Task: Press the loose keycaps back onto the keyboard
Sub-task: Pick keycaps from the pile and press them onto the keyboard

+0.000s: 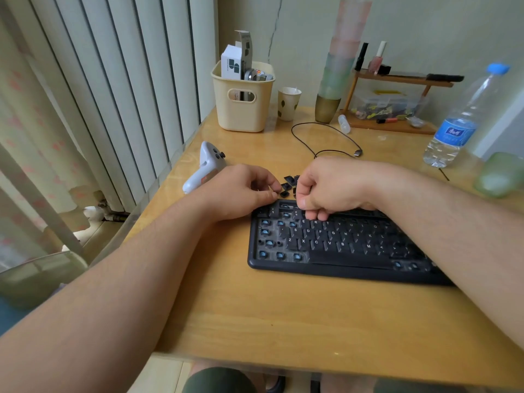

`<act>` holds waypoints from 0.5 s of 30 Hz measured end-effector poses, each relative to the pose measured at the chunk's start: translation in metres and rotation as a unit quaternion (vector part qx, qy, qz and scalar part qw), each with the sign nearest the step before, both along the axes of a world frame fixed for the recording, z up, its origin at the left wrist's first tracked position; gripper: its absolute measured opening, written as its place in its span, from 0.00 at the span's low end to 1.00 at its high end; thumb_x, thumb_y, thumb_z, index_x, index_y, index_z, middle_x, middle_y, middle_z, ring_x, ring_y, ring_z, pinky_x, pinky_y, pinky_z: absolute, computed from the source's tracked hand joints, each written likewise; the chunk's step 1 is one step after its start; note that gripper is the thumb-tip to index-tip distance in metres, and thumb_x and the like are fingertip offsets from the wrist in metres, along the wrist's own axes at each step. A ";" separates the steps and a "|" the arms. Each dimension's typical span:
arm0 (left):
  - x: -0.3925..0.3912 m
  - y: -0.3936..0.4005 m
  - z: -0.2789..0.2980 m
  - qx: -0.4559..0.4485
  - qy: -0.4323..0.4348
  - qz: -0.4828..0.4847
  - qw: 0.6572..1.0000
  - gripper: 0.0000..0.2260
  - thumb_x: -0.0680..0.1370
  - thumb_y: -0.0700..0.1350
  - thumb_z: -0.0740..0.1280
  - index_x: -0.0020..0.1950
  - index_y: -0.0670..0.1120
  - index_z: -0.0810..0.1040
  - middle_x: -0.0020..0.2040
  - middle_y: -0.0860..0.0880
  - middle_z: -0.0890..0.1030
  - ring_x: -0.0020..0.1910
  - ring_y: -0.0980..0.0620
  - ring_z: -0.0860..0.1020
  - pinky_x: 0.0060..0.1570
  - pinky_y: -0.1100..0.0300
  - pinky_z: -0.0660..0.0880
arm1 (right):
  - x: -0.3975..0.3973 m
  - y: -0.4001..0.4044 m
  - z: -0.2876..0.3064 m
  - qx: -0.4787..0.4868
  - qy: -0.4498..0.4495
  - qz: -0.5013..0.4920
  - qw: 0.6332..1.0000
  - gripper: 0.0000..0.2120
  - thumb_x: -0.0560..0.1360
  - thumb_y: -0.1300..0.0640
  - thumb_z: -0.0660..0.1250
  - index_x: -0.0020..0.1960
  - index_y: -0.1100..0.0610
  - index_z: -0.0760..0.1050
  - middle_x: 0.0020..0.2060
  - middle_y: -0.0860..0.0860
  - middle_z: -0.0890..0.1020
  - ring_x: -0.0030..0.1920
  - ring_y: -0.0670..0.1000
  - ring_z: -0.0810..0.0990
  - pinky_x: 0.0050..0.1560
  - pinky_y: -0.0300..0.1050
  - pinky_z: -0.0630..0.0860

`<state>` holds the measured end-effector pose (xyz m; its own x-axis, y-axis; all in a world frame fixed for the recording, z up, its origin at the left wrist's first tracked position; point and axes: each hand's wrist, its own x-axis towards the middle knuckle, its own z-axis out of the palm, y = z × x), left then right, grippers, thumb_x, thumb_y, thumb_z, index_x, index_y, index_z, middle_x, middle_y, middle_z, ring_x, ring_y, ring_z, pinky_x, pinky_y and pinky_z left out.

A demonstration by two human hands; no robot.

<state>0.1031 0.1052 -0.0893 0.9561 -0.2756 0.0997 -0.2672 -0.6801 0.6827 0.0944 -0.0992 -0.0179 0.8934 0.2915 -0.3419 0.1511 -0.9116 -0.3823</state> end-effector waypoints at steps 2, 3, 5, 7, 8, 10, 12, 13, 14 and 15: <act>-0.001 -0.001 0.001 0.001 0.001 0.001 1.000 0.04 0.79 0.53 0.72 0.54 0.60 0.84 0.45 0.56 0.83 0.46 0.59 0.79 0.50 0.63 0.75 | -0.002 -0.001 -0.003 -0.004 -0.020 0.005 1.000 0.06 0.80 0.58 0.71 0.44 0.54 0.83 0.36 0.48 0.87 0.35 0.45 0.83 0.49 0.46 0.81; -0.001 -0.001 0.002 0.001 0.001 0.001 1.000 0.04 0.79 0.53 0.71 0.54 0.60 0.84 0.45 0.56 0.83 0.46 0.59 0.79 0.50 0.63 0.75 | -0.003 -0.001 -0.004 0.001 -0.026 0.005 1.000 0.06 0.79 0.58 0.72 0.43 0.54 0.83 0.35 0.48 0.87 0.34 0.45 0.83 0.47 0.45 0.81; -0.002 -0.001 0.002 0.004 0.001 0.002 1.000 0.05 0.80 0.53 0.71 0.54 0.61 0.83 0.45 0.57 0.83 0.45 0.60 0.79 0.49 0.65 0.75 | -0.006 -0.001 -0.006 0.005 -0.043 0.004 0.999 0.05 0.77 0.58 0.74 0.41 0.53 0.84 0.33 0.47 0.86 0.33 0.45 0.83 0.44 0.43 0.80; -0.002 -0.001 0.002 0.006 0.001 0.003 1.000 0.04 0.79 0.54 0.71 0.54 0.61 0.83 0.45 0.57 0.83 0.45 0.60 0.79 0.48 0.65 0.75 | -0.009 0.000 -0.007 -0.006 -0.070 0.005 0.998 0.05 0.75 0.56 0.76 0.41 0.51 0.84 0.32 0.46 0.86 0.35 0.44 0.83 0.42 0.43 0.80; -0.002 -0.001 0.002 0.006 0.001 0.003 1.000 0.04 0.79 0.54 0.71 0.54 0.61 0.83 0.45 0.57 0.83 0.45 0.60 0.79 0.48 0.65 0.75 | -0.011 0.001 -0.007 -0.018 -0.086 0.007 0.996 0.05 0.75 0.55 0.77 0.41 0.50 0.84 0.32 0.45 0.86 0.37 0.44 0.83 0.41 0.42 0.78; -0.003 -0.001 0.002 0.007 0.000 0.001 1.000 0.04 0.80 0.54 0.71 0.54 0.61 0.83 0.45 0.57 0.83 0.45 0.60 0.79 0.48 0.65 0.75 | -0.014 0.002 -0.007 -0.043 -0.113 0.015 0.993 0.05 0.75 0.53 0.77 0.41 0.49 0.84 0.35 0.44 0.84 0.41 0.44 0.82 0.39 0.41 0.75; -0.003 -0.002 0.003 0.008 0.001 0.002 1.000 0.04 0.80 0.54 0.71 0.54 0.61 0.83 0.45 0.57 0.83 0.45 0.60 0.79 0.47 0.66 0.74 | -0.016 0.003 -0.008 -0.055 -0.124 0.017 0.991 0.05 0.75 0.53 0.76 0.41 0.48 0.84 0.38 0.43 0.83 0.43 0.44 0.80 0.39 0.40 0.74; -0.003 -0.002 0.003 0.008 0.002 0.002 1.000 0.04 0.80 0.54 0.71 0.54 0.60 0.83 0.45 0.57 0.83 0.45 0.60 0.79 0.46 0.67 0.74 | -0.017 0.004 -0.008 -0.056 -0.128 0.019 0.990 0.05 0.76 0.54 0.76 0.41 0.48 0.84 0.38 0.43 0.83 0.43 0.44 0.80 0.38 0.40 0.74; -0.003 -0.002 0.003 0.008 0.001 0.001 1.000 0.04 0.80 0.53 0.71 0.54 0.60 0.83 0.45 0.57 0.83 0.45 0.60 0.79 0.46 0.67 0.74 | -0.018 0.005 -0.009 -0.057 -0.132 0.021 0.989 0.06 0.76 0.55 0.75 0.41 0.48 0.84 0.39 0.43 0.83 0.43 0.45 0.80 0.38 0.40 0.74; -0.004 -0.002 0.003 0.009 0.002 0.000 1.000 0.04 0.80 0.53 0.71 0.54 0.60 0.83 0.45 0.56 0.83 0.45 0.60 0.79 0.46 0.67 0.74 | -0.019 0.006 -0.009 -0.063 -0.137 0.026 0.988 0.07 0.77 0.57 0.73 0.41 0.49 0.83 0.40 0.44 0.83 0.43 0.45 0.80 0.37 0.39 0.74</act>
<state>0.0994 0.1029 -0.0858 0.9566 -0.2767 0.0914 -0.2645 -0.6925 0.6712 0.0758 -0.0933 -0.0270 0.9425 0.3095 -0.1261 0.2805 -0.9377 -0.2049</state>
